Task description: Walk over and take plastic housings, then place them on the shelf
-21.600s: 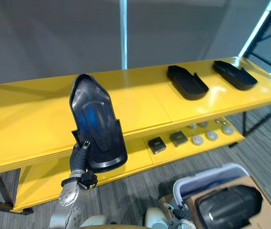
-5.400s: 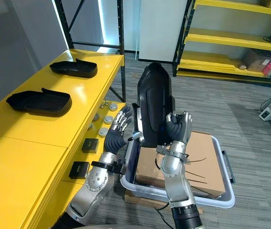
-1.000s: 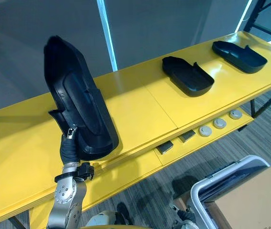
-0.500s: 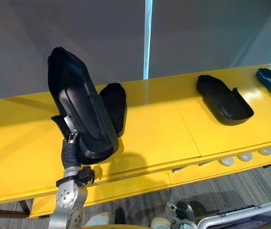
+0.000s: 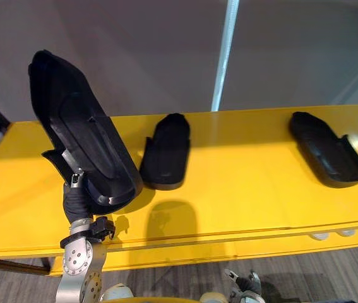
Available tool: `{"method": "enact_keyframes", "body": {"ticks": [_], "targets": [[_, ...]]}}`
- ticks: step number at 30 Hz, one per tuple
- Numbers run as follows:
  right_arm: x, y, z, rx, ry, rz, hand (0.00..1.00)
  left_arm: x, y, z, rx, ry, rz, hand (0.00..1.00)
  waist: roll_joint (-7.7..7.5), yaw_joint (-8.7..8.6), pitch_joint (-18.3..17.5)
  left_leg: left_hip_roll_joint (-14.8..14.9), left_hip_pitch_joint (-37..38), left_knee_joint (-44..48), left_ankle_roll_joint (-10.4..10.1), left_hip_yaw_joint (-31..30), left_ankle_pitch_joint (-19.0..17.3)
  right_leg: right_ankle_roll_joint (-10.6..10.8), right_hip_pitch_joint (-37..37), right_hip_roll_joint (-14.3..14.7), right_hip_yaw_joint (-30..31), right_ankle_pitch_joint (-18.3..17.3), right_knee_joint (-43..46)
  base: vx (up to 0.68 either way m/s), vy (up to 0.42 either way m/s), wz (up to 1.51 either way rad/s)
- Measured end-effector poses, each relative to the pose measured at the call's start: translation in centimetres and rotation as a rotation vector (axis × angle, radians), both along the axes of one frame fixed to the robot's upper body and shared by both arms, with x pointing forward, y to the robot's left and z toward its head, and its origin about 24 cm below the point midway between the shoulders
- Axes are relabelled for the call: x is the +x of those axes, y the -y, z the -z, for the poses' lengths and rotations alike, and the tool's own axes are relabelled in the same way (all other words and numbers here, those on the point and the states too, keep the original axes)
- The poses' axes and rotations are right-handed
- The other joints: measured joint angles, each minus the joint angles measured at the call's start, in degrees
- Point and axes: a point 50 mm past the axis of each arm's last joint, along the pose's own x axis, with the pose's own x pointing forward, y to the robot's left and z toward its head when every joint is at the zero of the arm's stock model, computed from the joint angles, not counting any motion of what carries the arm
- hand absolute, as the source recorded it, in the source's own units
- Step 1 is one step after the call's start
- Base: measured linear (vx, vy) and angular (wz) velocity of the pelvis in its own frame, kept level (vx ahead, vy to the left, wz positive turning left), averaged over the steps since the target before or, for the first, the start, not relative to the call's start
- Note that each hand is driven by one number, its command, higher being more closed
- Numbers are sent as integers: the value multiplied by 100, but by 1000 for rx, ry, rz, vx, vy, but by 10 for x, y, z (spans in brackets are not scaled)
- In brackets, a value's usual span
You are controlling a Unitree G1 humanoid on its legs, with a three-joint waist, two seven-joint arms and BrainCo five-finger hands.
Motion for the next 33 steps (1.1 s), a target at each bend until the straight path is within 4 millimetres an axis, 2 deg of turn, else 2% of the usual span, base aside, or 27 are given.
{"method": "enact_keyframes", "body": {"ticks": [1, 2, 3, 4, 5, 6, 7, 8, 9, 10, 11, 12, 14, 16, 17, 19, 22, 24, 33], "targets": [[-2, -3, 2, 13, -12, 17, 0, 1, -1, -1, 2, 5, -4, 100, -46, -30, -46, -179, -9, 8, -497, -65, -350, 226, 55, -201, -91, 104, -33, 71, 539, 54], [-1, -9, 3, 30, -10, 20, 0, 1, -3, -1, 6, 6, -13, 100, -179, -43, -29, -321, -9, 22, -575, -64, -447, 336, 90, -353, -129, 201, -59, 50, 513, 46], [2, -24, 5, 66, -15, -12, 0, 1, -7, -1, 21, 2, -26, 100, -424, 0, -4, -546, -20, 107, -460, -57, -546, 400, 115, -557, -123, 482, -154, 7, 503, 16], [7, -26, 4, 66, -7, -38, 0, 0, -10, 0, 37, -7, -34, 100, -466, 92, 34, -592, -59, 325, -341, -22, -676, 375, 121, -611, -106, 904, -229, -3, 402, -4], [9, -26, 3, 63, 4, -38, 0, 0, -12, 0, 45, -7, -35, 100, -476, 140, 36, -578, -57, 454, -292, 16, -767, 338, 110, -618, -91, 1094, -228, -43, 450, -50], [15, -30, 1, 55, 17, -62, 0, -1, -16, -2, 73, -2, -38, 100, -486, 234, 41, -536, -60, 859, -148, 187, -1055, 61, 14, -632, -12, 1494, -212, -50, 316, -52], [16, -30, 1, 54, 19, -69, 0, -1, -17, -2, 77, -2, -39, 100, -486, 239, 41, -526, -60, 912, -129, 221, -1100, -17, -11, -635, -12, 1555, -210, -96, 468, -71], [21, -33, 0, 57, 25, -81, 0, -1, -20, -2, 90, -4, -43, 100, -512, 238, 41, -555, -65, 1032, -27, 436, -1214, -227, -86, -704, -98, 1834, -284, -100, 304, -50], [23, -34, 0, 56, 30, -89, 0, -2, -20, -2, 90, -5, -45, 100, -560, 225, 25, -598, -54, 1025, 37, 527, -1256, -304, -113, -748, -126, 2015, -358, -150, 343, -57], [29, -36, -1, 54, 39, -102, 0, -2, -18, -1, 81, -6, -44, 100, -469, 164, 67, -657, -39, 862, 168, 686, -1378, -363, -157, -727, -98, 2095, -430, -165, 284, -43], [27, -37, 1, 61, 20, -126, 0, -1, -17, -1, 72, -6, -42, 100, -496, 158, 99, -731, -72, 842, 275, 720, -1429, -38, -418, -500, 226, 1290, 348, -180, 270, -37], [26, -38, 2, 65, 10, -127, 0, -2, -17, 1, 62, -14, -47, 100, -500, 162, 106, -760, -60, 818, 313, 729, -1430, 16, -516, -224, 452, 808, 796, -127, 167, -24], [22, -39, 3, 69, 0, -123, 0, -2, -13, 7, 31, -36, -51, 100, -526, 196, 112, -1056, -11, 656, 297, 821, -1447, 11, -527, 486, 748, -292, 1274, -98, 139, -14], [22, -38, 3, 67, 0, -128, 0, -2, -10, 12, 15, -57, -51, 100, -514, 195, 126, -1268, -40, 598, 296, 830, -1446, -314, -422, 700, 806, -596, 849, -73, 96, -9], [22, -38, 3, 65, 2, -128, 0, -1, -7, 16, 7, -77, -44, 100, -502, 197, 134, -1357, -80, 633, 314, 824, -1435, -356, -189, 742, 908, -726, 326, -61, 55, -4], [24, -37, 2, 62, 10, -129, 0, -1, -3, 20, 2, -99, -27, 100, -425, 189, 158, -1346, -99, 625, 362, 722, -1375, -394, -98, 828, 885, -601, 113, -35, 26, 3], [16, -40, 5, 72, -14, -125, 0, 0, 2, 21, 12, -100, 18, 100, -506, 199, 114, -1295, -96, 612, 404, 628, -1213, -451, 35, 925, 831, -504, -86, 31, -41, 7], [15, -40, 5, 75, -19, -125, 0, 0, 3, 21, 20, -99, 32, 100, -505, 204, 111, -1226, -82, 608, 391, 622, -1197, -485, 194, 1046, 870, -347, -336, 73, -48, -3], [12, -37, 6, 81, -23, -135, 0, 2, 4, 30, 106, -160, 93, 100, -451, 207, 62, -1148, 177, 168, 370, 678, -969, -495, 416, 1243, 1168, 251, -870, 28, -11, -5]]}}
